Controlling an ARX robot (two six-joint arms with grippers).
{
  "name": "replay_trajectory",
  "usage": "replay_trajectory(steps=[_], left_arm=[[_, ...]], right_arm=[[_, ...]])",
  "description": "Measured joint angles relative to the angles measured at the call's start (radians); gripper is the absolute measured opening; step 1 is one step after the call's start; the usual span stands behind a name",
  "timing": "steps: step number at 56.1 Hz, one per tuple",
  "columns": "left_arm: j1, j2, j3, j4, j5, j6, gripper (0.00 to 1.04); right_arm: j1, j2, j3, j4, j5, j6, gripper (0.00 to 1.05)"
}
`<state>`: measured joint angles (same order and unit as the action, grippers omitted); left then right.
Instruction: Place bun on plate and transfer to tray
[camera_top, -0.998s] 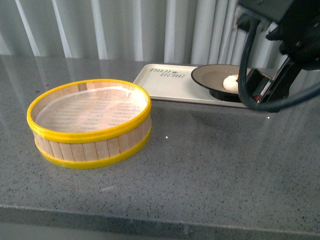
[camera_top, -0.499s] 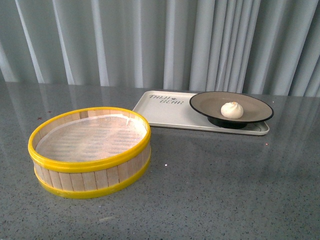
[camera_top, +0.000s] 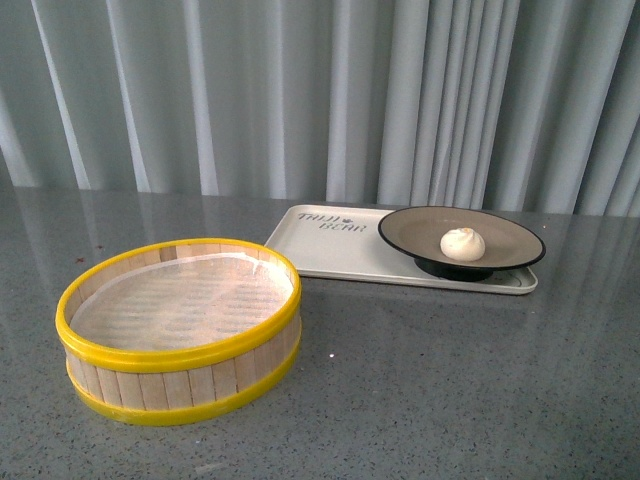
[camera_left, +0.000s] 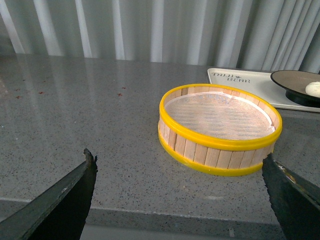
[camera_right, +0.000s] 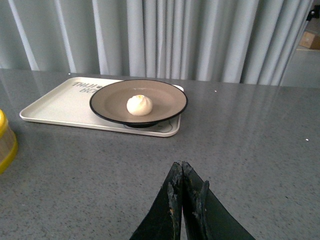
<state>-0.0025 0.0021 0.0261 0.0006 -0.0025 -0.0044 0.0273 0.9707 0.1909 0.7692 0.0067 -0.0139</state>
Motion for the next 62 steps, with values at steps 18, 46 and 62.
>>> replay_trajectory(steps=[18,46,62], left_arm=[[0.0,0.0,0.0,0.0,0.0,0.0,0.98],[0.0,0.0,0.0,0.0,0.0,0.0,0.98],[0.0,0.0,0.0,0.0,0.0,0.0,0.98]], right_arm=[[-0.025,-0.183,-0.1,-0.086,-0.004,0.001,0.02],[-0.025,-0.473,-0.186,-0.275,-0.005,0.002,0.02],[-0.025,-0.646,-0.186,-0.443,-0.005,0.003,0.02]])
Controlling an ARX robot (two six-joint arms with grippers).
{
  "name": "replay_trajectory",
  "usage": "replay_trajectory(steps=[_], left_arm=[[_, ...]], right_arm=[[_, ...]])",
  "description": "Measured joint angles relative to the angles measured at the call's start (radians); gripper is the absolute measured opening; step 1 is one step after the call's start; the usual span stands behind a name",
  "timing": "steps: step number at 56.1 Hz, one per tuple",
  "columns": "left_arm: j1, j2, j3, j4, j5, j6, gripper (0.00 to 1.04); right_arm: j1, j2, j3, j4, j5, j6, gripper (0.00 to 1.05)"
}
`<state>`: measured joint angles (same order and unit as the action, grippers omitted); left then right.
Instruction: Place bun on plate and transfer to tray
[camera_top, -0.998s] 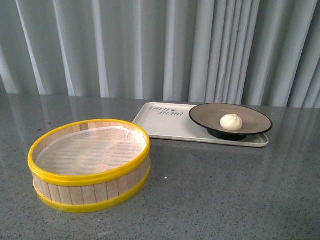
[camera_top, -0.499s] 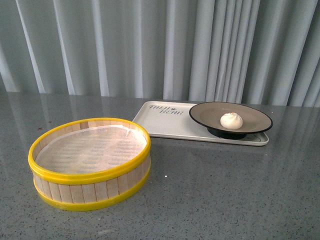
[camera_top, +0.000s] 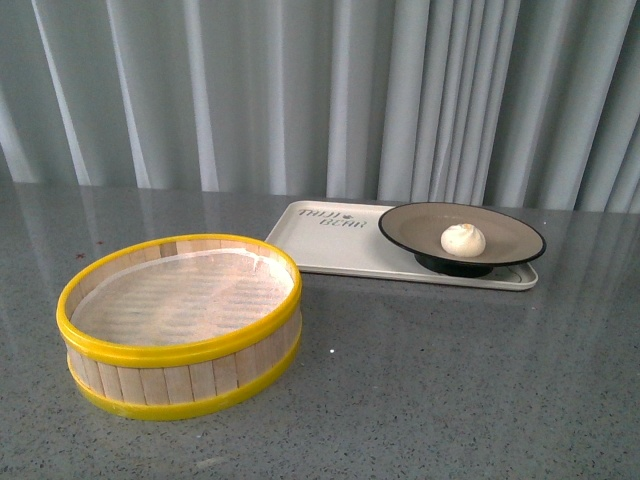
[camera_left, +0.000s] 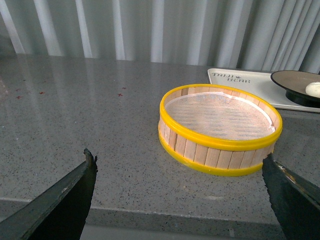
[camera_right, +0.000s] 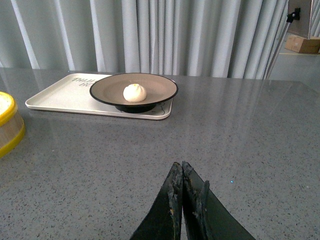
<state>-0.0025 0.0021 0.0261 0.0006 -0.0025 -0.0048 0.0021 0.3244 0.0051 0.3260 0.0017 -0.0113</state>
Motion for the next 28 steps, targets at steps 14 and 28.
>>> replay_trajectory(steps=[14,28], left_arm=[[0.0,0.0,0.0,0.0,0.0,0.0,0.98],[0.0,0.0,0.0,0.0,0.0,0.0,0.98]], right_arm=[[0.0,-0.082,0.0,-0.08,0.0,0.0,0.02],[0.0,-0.148,0.0,-0.146,0.0,0.0,0.02]])
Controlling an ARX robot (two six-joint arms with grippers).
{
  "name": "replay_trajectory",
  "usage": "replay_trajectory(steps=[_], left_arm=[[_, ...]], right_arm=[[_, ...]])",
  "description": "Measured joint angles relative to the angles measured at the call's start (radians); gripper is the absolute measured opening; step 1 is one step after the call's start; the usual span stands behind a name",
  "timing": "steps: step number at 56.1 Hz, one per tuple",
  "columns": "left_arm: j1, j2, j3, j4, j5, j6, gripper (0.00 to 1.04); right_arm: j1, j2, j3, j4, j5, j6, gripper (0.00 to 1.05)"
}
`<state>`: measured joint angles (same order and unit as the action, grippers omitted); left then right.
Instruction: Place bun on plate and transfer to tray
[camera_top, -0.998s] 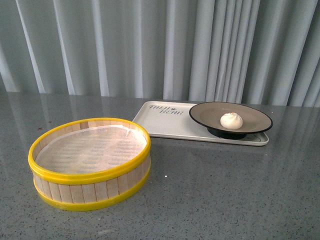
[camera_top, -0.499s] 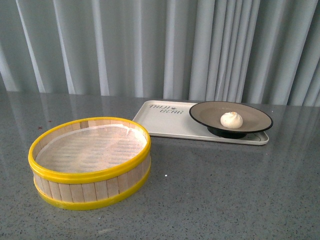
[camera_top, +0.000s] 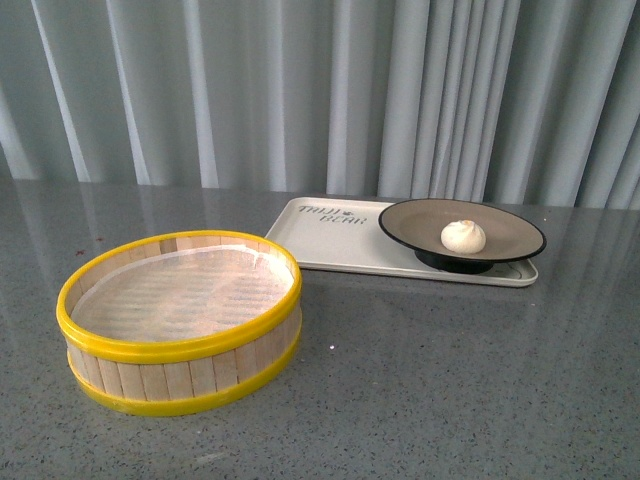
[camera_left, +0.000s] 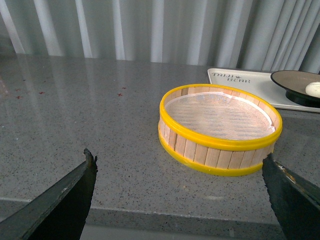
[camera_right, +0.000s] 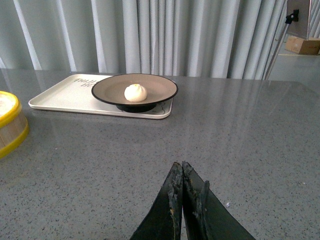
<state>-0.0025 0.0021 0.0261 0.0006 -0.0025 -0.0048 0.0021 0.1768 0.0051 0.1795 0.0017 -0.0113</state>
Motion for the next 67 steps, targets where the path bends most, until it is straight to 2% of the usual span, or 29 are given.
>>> replay_trajectory(steps=[4,15,19,46,51,67], left_arm=[[0.0,0.0,0.0,0.0,0.0,0.0,0.98],[0.0,0.0,0.0,0.0,0.0,0.0,0.98],[0.0,-0.001,0.0,0.0,0.0,0.0,0.98],[0.0,-0.001,0.0,0.0,0.0,0.0,0.98],[0.0,-0.001,0.0,0.0,0.0,0.0,0.98],[0.0,-0.001,0.0,0.0,0.0,0.0,0.98]], right_arm=[[0.0,-0.123,0.0,-0.161,-0.001,0.0,0.02],[0.0,-0.172,0.0,-0.178,0.0,0.0,0.03],[0.0,-0.172,0.0,-0.179,-0.001,0.0,0.2],[0.0,-0.172,0.0,-0.179,0.0,0.001,0.98],[0.0,-0.172,0.0,-0.179,0.0,0.001,0.96],[0.0,-0.172,0.0,-0.179,0.0,0.001,0.96]])
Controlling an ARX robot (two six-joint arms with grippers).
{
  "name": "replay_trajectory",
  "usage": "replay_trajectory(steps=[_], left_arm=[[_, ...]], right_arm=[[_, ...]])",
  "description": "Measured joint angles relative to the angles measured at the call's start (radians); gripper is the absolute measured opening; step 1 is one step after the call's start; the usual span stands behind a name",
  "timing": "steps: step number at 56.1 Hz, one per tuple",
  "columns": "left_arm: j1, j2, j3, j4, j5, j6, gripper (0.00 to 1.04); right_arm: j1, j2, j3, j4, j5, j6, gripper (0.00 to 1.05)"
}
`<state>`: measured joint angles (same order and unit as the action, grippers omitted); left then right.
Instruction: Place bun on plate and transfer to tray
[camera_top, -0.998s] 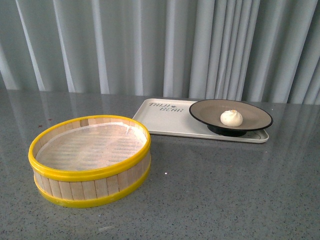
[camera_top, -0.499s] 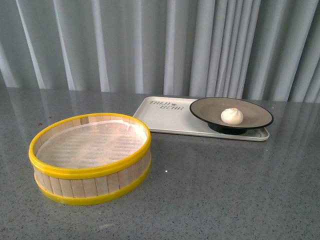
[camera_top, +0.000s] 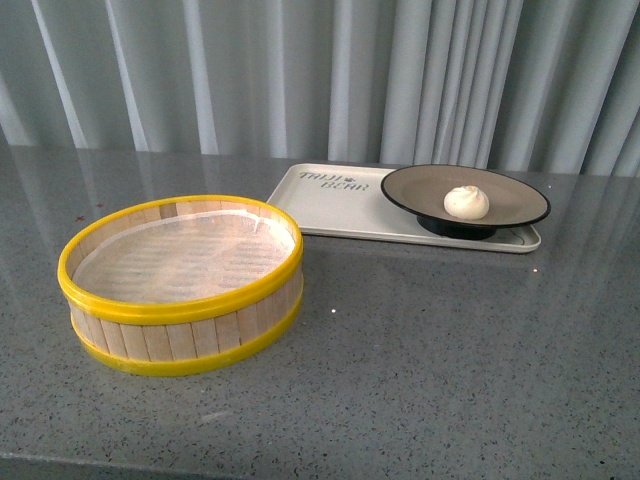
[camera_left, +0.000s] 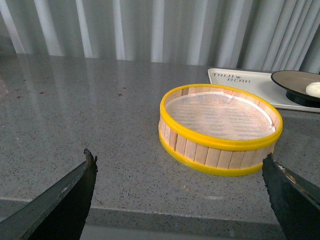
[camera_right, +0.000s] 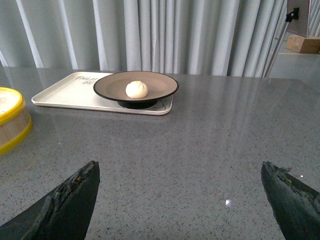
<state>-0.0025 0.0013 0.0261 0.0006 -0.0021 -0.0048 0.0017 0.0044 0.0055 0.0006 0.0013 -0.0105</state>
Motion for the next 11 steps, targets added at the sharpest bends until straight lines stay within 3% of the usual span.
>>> replay_trajectory(steps=[11], left_arm=[[0.0,0.0,0.0,0.0,0.0,0.0,0.98]], right_arm=[[0.0,0.0,0.0,0.0,0.0,0.0,0.96]])
